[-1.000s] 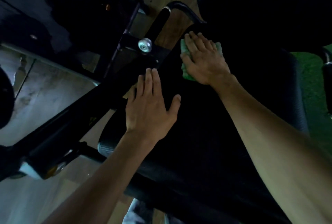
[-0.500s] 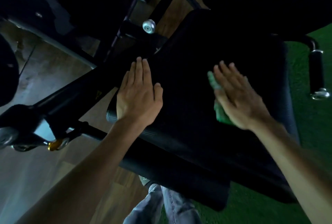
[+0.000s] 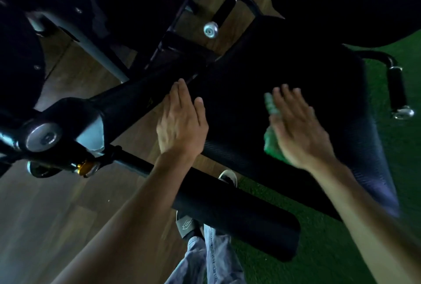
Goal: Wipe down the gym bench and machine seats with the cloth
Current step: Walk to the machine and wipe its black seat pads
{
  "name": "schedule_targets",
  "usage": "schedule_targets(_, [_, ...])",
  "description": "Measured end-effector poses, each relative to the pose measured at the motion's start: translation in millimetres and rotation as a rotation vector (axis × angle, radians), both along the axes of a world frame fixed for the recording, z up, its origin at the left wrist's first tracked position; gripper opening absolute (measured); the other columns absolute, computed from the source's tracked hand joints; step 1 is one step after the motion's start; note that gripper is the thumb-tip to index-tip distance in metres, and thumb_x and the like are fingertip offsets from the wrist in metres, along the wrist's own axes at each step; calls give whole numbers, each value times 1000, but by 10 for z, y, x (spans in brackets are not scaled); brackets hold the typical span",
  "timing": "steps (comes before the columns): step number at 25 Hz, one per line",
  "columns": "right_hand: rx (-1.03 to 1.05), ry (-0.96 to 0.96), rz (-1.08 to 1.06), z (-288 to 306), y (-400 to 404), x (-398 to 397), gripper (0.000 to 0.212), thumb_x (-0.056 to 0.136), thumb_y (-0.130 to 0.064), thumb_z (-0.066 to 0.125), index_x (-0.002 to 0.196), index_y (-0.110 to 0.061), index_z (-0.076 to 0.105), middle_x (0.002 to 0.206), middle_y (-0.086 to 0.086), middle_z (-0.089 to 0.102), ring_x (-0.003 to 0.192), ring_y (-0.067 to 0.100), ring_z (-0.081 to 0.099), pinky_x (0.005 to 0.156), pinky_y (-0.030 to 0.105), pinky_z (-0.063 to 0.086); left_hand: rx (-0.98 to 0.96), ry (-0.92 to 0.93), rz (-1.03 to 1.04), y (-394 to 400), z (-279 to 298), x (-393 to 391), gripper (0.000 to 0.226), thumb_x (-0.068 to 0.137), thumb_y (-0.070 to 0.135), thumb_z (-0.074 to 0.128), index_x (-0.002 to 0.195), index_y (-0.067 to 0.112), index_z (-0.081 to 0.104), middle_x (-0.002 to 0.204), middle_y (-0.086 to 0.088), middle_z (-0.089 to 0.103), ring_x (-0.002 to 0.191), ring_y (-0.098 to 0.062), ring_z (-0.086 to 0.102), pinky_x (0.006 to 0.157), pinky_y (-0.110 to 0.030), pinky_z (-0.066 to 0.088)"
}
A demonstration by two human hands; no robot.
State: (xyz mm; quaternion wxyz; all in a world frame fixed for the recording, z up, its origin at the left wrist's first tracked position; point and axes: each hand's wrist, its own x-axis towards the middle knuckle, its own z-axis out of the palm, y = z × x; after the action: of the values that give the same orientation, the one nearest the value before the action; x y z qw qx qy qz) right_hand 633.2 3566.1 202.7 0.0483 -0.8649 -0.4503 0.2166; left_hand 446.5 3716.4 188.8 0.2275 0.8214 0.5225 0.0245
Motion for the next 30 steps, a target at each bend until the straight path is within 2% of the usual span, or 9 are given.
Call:
schedule_targets(3, [-68, -32, -246, -222, 591, 292, 64, 105, -46, 14, 163, -21, 4, 173, 2, -1, 159, 22, -8, 128, 45, 3, 38, 9, -66, 46, -35, 18, 62, 108, 39, 25, 158, 2, 23, 164, -16, 31, 149, -29, 34, 117, -43, 39])
schedule_targets(7, [53, 31, 12, -270, 1415, -156, 62, 105, -43, 21, 163, -23, 10, 173, -2, 5, 159, 18, -2, 128, 42, 1, 63, 38, -141, 105, -64, -17, 63, 108, 37, 26, 160, 3, 19, 167, -15, 23, 152, -28, 28, 119, -37, 32])
schedule_targets(11, [93, 49, 302, -61, 752, -316, 59, 106, -46, 22, 162, -35, 8, 171, -16, 3, 158, 6, -6, 124, 35, -2, 75, 58, -189, 115, -48, -31, 65, 108, 39, 24, 161, 2, 15, 169, -17, 17, 155, -29, 21, 123, -38, 26])
schedule_targets(14, [63, 16, 148, -197, 646, 18, 59, 105, -48, 19, 162, -32, 11, 172, -10, 4, 158, 11, -6, 127, 39, 2, 59, 66, -179, 117, -39, -47, 66, 108, 39, 22, 161, 1, 13, 170, -17, 15, 156, -28, 20, 125, -40, 26])
schedule_targets(17, [-13, -18, -82, -397, 1374, 300, 58, 106, -44, 19, 162, -27, 17, 173, -1, 9, 160, 21, -1, 129, 45, 6, 68, 44, -154, 117, -89, -32, 65, 107, 38, 25, 160, 0, 17, 168, -19, 21, 154, -31, 25, 122, -43, 32])
schedule_targets(21, [20, -2, 170, -423, 1867, 196, 52, 106, -41, 25, 154, -29, 42, 167, -6, 29, 158, 18, 12, 124, 38, 11, 50, 34, -118, 115, -136, -8, 65, 105, 37, 26, 158, 0, 24, 165, -20, 28, 151, -34, 30, 121, -44, 33])
schedule_targets(24, [124, 67, 403, -297, 1616, -64, 48, 107, -36, 28, 152, -29, 45, 164, -6, 35, 156, 17, 18, 125, 36, 10, 26, 72, -111, 119, -82, 14, 65, 105, 37, 26, 159, 2, 19, 167, -18, 24, 154, -32, 24, 122, -42, 28])
schedule_targets(27, [183, 77, 566, -86, 905, -310, 57, 106, -40, 24, 161, -30, 21, 170, -7, 19, 159, 14, 7, 129, 45, 11, 68, 101, -116, 93, -66, 33, 65, 105, 37, 23, 159, 3, 19, 167, -17, 24, 154, -33, 22, 125, -44, 23])
schedule_targets(30, [93, 48, 526, -13, -138, -3, 61, 104, -49, 16, 163, -35, 8, 171, -15, 1, 158, 5, -7, 128, 36, 3, 136, 159, -58, 37, -57, 65, 65, 104, 37, 20, 159, 2, 20, 168, -16, 22, 157, -33, 15, 126, -46, 16])
